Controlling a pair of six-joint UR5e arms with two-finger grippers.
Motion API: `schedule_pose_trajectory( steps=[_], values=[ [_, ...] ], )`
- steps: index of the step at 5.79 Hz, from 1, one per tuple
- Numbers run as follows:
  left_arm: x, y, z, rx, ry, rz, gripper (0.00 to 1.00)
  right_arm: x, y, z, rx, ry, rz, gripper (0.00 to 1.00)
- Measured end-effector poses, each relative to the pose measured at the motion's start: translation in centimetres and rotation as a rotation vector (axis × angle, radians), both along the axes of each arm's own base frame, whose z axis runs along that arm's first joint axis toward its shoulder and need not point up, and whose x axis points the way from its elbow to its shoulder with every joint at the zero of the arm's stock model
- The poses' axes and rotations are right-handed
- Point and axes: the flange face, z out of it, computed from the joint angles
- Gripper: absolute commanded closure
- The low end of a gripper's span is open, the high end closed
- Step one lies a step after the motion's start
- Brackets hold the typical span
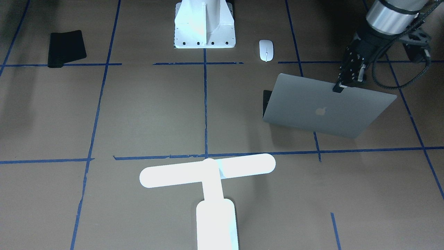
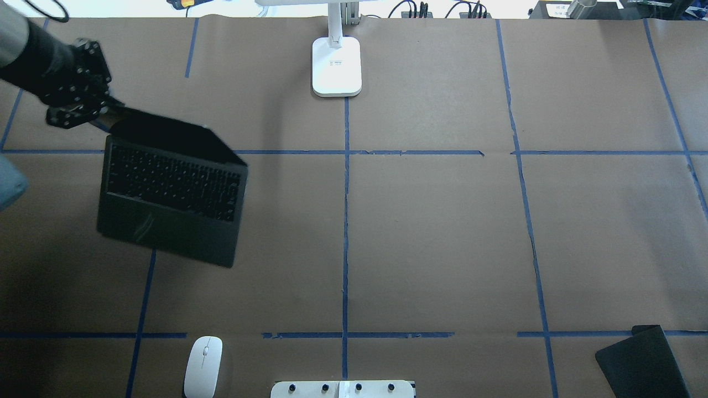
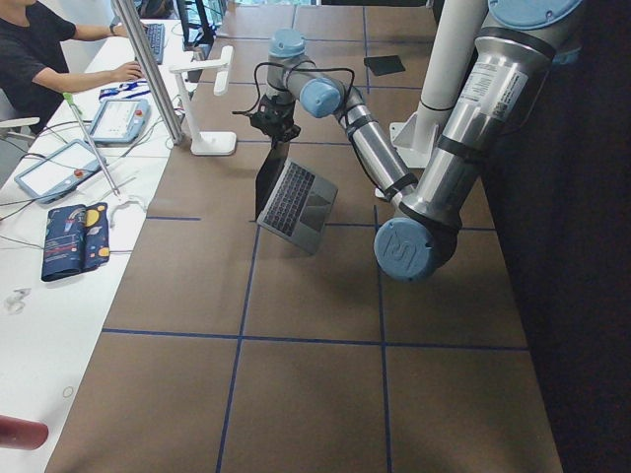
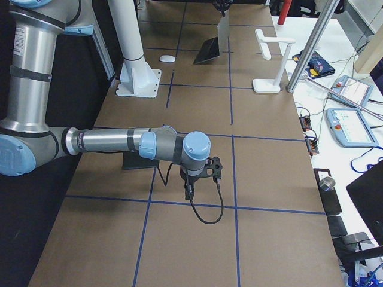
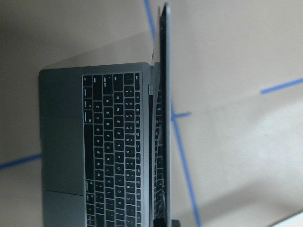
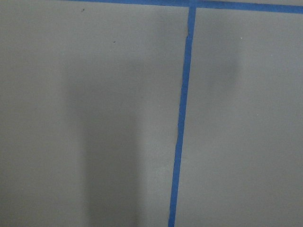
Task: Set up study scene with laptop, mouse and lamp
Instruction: 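Carry the laptop forward and set it down in front of the lamp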
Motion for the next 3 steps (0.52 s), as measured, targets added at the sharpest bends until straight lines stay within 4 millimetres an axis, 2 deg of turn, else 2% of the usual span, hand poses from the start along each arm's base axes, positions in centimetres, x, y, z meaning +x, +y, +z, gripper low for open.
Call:
schedule_pose_trajectory(
  steps=[1,3],
  values=[
    [3.5,-0.4,-2.1,-0.033,0.006,-0.057,1.0,0.0,0.0,0.2,-0.006,0.0,0.001,0.0],
    [9.0,0.2,-6.3,-0.134,0.063,-0.179,1.0,0.0,0.0,0.8,-0.021,0.002,0.004,0.0]
  ],
)
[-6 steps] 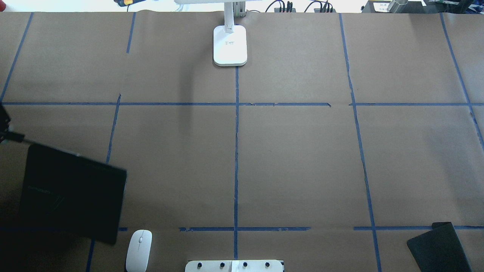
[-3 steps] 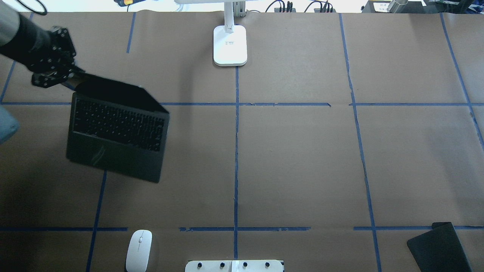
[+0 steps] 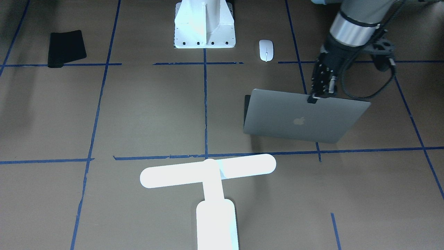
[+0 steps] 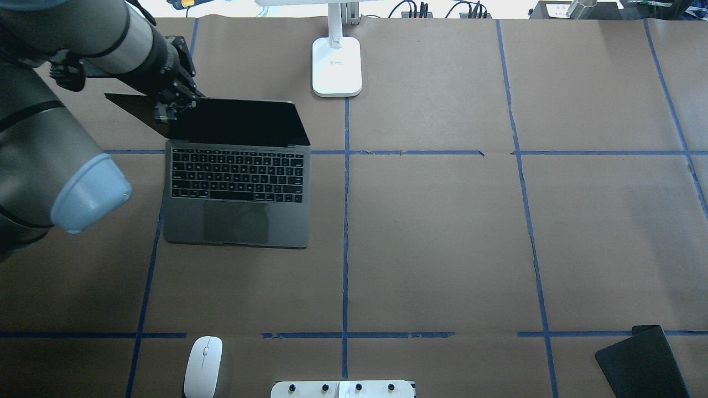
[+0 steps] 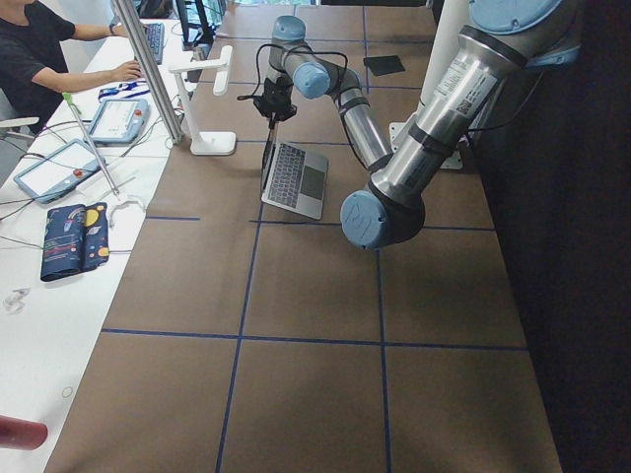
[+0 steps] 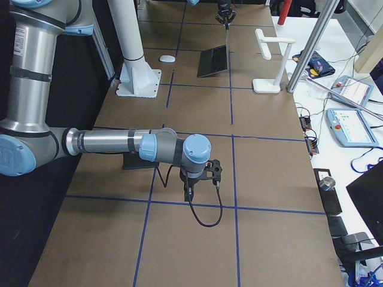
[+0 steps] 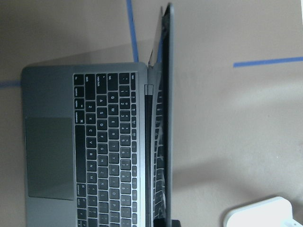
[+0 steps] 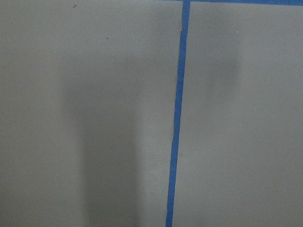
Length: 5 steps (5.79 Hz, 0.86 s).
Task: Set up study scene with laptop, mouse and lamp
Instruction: 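Carry the laptop forward and set it down in front of the lamp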
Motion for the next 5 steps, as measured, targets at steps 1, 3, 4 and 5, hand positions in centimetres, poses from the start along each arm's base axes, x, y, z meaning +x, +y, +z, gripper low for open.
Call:
schedule_pose_trajectory(
  steps=[1,3,4,5],
  values=[
    [2.5,0.4,-1.8,-0.022,0.015,-0.041,1.0,0.0,0.0,0.2,-0.004,0.0,0.001,0.0],
    [6.2,-0.7,-3.4,-0.016,0.021,-0.059,0.93,0.0,0.0,0.6,-0.012,0.0,0.001,0.0],
    [8.4,-1.2,-3.2,-0.003,0.013,-0.058,0.47,0.0,0.0,0.8,-0.017,0.0,0.001,0.0],
    [9.8,-1.3,-2.8,0.007,-0.001,-0.057,0.0,0.0,0.0,0.9,-0.019,0.0,0.001,0.0]
  ],
)
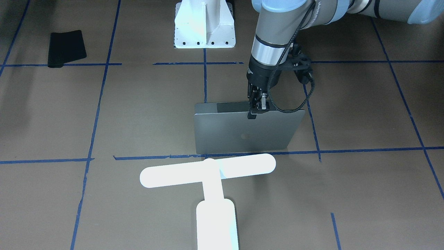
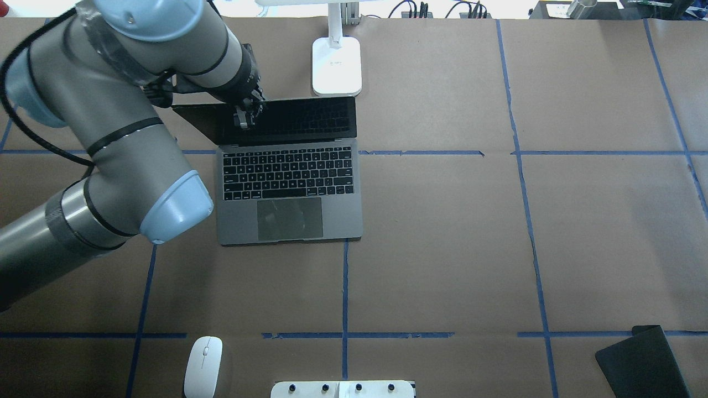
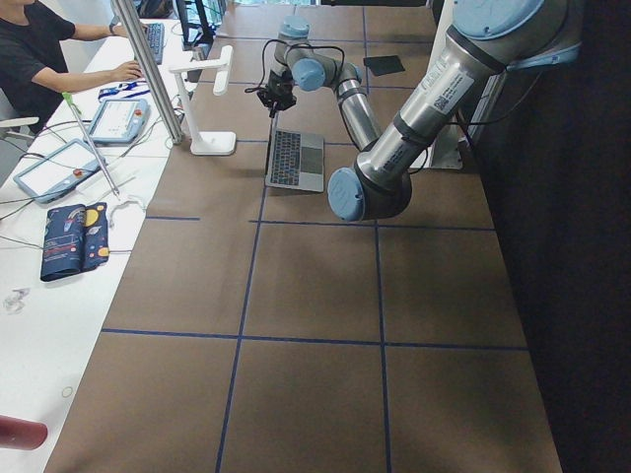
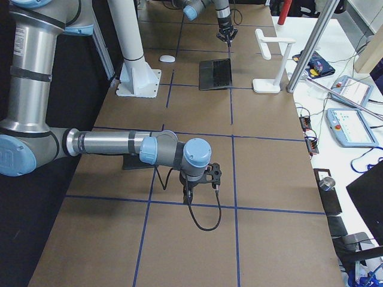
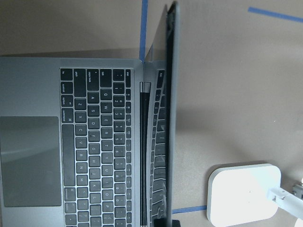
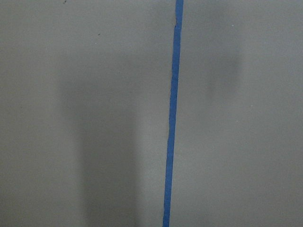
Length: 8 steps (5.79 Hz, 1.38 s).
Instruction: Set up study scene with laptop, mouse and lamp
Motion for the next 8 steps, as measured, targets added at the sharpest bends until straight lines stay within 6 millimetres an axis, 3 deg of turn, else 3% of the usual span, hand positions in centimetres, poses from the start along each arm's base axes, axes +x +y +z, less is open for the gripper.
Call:
schedule_pose_trajectory(
  steps=[1,3,5,6,8],
  values=[
    [0.5,0.0,0.2,0.033,-0.016,0.024,0.0,0.0,0.0,0.1,-0.002,0.0,0.0,0.0],
    [-0.5,1.2,0.1,0.129,-0.031,0.104,0.0,0.0,-0.3,-0.9,0.019,-0.003,0.001,0.0],
    [-4.8,6.2,1.5,0.259,-0.013,0.26,0.0,-0.6,-0.4,-3.6,0.057,-0.06,0.008,0.0],
    [-7.1,8.6,2.4,0.324,-0.018,0.317,0.0,-1.3,-0.3,-4.6,0.061,-0.079,0.005,0.0],
    [-8.7,10.2,3.0,0.369,-0.021,0.36,0.0,-5.5,-0.3,-6.6,0.057,-0.082,0.023,0.01]
  ],
)
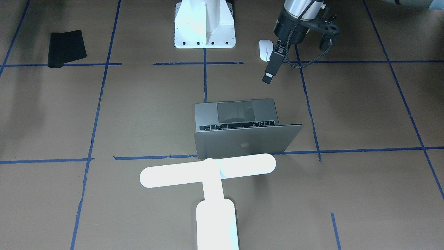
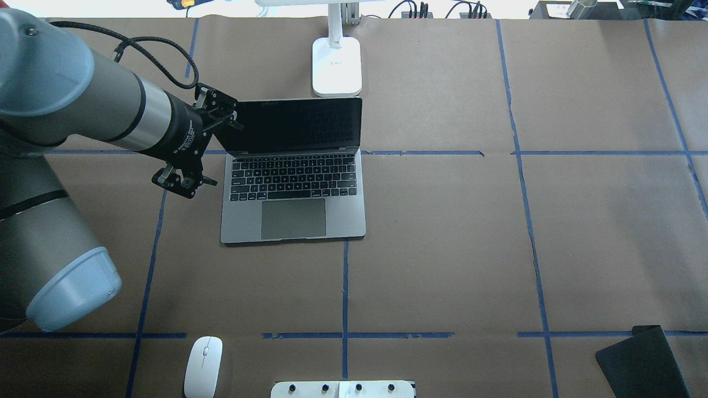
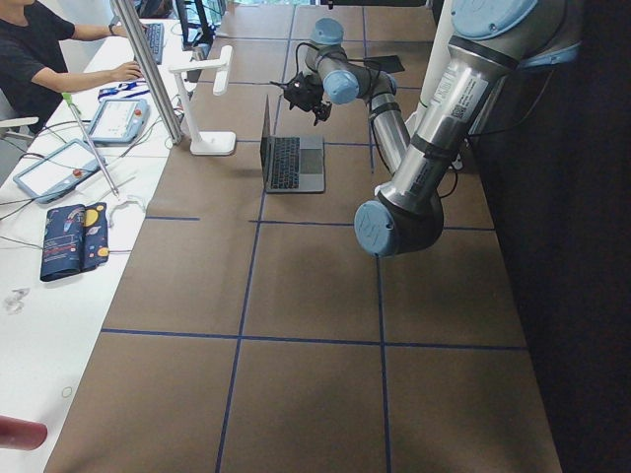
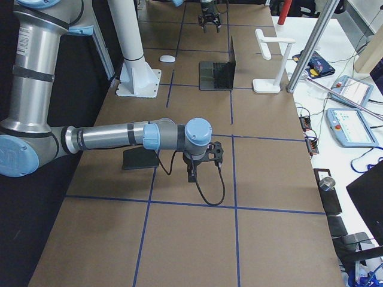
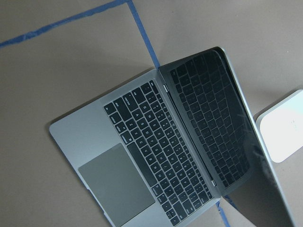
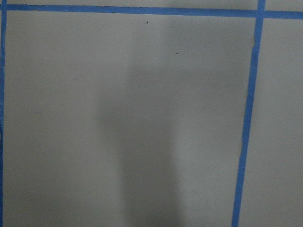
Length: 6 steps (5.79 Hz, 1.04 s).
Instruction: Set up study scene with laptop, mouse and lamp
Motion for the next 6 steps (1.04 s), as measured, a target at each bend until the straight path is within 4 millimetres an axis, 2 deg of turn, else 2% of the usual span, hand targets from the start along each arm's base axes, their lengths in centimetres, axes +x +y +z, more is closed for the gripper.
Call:
schedule_pose_trajectory(
  steps=[1,2,3,4,6],
  values=[
    [-0.3,0.4,0.2,0.026,-0.004,0.036,0.0,-3.3,0.9,-0.6,0.004,-0.001,0.057,0.01],
    [-0.9,1.1,1.0,0.078,-0.022,0.087,0.0,-7.0,2.8,-1.0,0.002,-0.002,0.124,0.01],
    [-1.9,2.0,2.7,0.134,-0.055,0.139,0.0,-10.4,5.3,-0.8,-0.001,0.002,0.161,0.01],
    [-2.9,2.9,4.2,0.183,-0.087,0.185,0.0,-13.1,8.1,-0.3,0.003,0.002,0.178,0.01],
    [-3.8,3.8,5.5,0.207,-0.121,0.225,0.0,-16.5,11.5,1.2,-0.005,0.02,0.155,0.06]
  ],
)
